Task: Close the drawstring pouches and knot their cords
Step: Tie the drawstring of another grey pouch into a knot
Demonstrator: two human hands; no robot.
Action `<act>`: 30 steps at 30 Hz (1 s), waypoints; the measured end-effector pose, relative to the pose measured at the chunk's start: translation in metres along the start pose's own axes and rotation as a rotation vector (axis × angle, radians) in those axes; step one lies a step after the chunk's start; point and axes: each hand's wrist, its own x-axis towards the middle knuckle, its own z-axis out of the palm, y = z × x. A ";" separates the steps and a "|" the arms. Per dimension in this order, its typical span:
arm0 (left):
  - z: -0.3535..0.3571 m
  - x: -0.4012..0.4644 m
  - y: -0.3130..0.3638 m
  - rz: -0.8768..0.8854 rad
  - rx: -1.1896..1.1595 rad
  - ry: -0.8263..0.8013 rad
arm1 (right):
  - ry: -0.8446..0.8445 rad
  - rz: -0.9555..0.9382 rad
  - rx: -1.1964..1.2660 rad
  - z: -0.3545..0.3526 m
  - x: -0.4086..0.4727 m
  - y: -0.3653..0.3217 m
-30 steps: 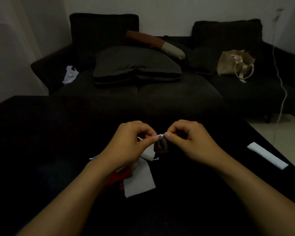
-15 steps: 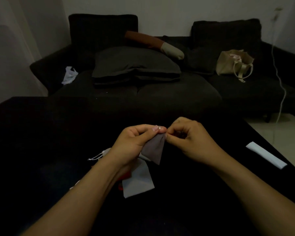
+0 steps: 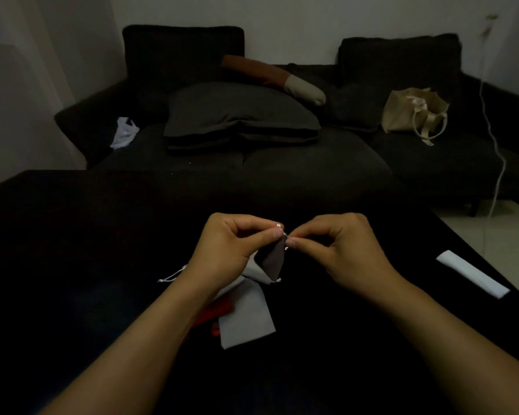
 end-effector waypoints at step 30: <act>-0.007 -0.007 0.008 -0.018 0.230 -0.319 | -0.353 -0.111 -0.081 -0.009 -0.001 0.003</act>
